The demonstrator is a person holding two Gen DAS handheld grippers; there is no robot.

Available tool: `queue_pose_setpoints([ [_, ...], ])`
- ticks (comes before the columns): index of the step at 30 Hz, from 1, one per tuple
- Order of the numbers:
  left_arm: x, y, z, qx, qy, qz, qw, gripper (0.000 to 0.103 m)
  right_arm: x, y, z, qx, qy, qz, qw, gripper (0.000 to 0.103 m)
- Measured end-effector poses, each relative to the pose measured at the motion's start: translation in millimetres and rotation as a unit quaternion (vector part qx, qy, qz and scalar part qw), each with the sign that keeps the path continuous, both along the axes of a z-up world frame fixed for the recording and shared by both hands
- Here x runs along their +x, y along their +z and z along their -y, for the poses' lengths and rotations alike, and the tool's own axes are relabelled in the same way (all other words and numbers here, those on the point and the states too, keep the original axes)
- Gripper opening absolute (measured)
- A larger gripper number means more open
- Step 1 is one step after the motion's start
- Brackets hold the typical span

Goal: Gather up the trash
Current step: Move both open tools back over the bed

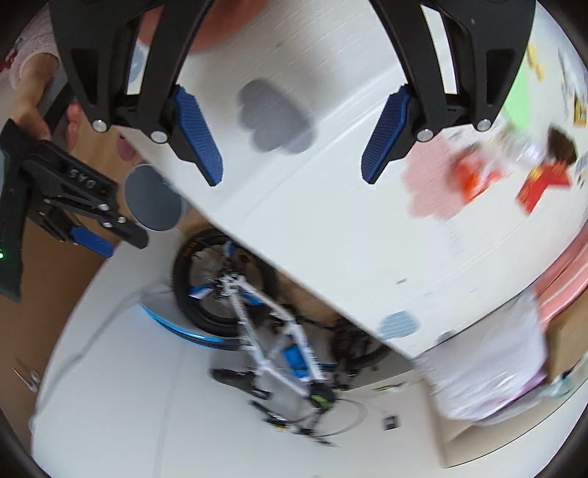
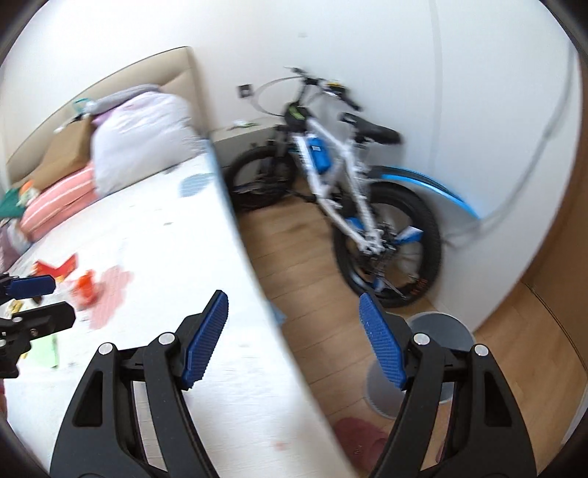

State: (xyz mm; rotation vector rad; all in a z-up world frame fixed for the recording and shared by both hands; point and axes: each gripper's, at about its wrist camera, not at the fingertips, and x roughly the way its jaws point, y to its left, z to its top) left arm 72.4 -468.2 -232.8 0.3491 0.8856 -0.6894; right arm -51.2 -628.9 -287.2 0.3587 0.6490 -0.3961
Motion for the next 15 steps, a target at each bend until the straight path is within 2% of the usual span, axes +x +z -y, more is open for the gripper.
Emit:
queue_pose_setpoints([
  [7, 13.4, 24.0, -133.5, 0.005, 0.11, 0.019, 0.9937, 0.078, 44.6, 60.8, -114.2, -0.029, 0.121, 0.019, 0.992, 0.071],
  [11, 15.7, 34.0, -206.8, 0.005, 0.17, 0.023, 0.9851, 0.078, 64.8, 90.6, -181.9, -0.031, 0.187, 0.032, 0.981, 0.071],
  [15, 9.7, 41.6, -274.2, 0.006, 0.227, 0.029, 0.9735, 0.078, 80.6, 107.9, -244.9, -0.028, 0.242, 0.04, 0.969, 0.071],
])
